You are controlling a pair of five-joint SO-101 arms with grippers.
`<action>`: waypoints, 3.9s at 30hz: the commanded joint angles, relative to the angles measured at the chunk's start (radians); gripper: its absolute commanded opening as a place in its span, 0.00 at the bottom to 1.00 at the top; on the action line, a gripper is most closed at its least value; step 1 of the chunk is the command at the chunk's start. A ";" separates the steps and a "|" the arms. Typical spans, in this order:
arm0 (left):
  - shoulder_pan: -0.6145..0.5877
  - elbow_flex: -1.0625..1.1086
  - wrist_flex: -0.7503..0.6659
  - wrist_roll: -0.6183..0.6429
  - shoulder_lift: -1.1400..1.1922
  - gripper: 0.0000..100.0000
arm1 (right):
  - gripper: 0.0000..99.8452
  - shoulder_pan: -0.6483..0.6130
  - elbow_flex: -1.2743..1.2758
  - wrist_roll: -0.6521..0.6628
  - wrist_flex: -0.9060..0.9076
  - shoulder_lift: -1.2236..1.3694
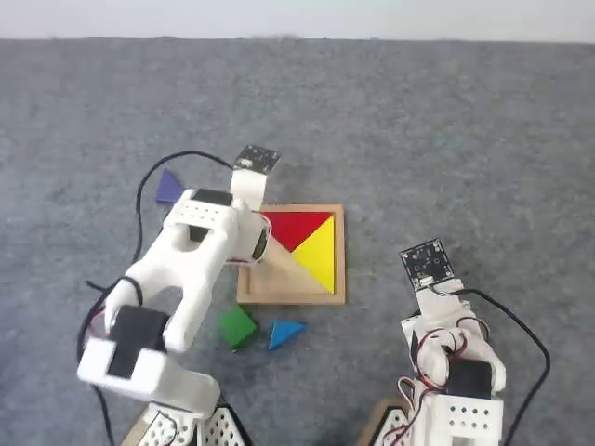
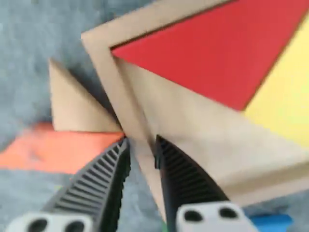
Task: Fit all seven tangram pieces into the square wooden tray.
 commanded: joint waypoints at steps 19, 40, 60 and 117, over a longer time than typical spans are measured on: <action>-0.123 -0.019 0.212 -0.175 -0.345 0.15 | 0.01 -0.004 0.017 0.008 0.002 -0.016; -0.245 -0.097 0.026 -0.488 -0.011 0.23 | 0.01 -0.004 0.017 0.008 0.002 -0.016; -0.256 -0.170 0.049 -0.551 0.130 0.21 | 0.01 -0.004 0.017 0.008 0.002 -0.016; -0.172 -0.300 0.133 -0.503 0.186 0.18 | 0.01 -0.004 0.017 0.008 0.002 -0.016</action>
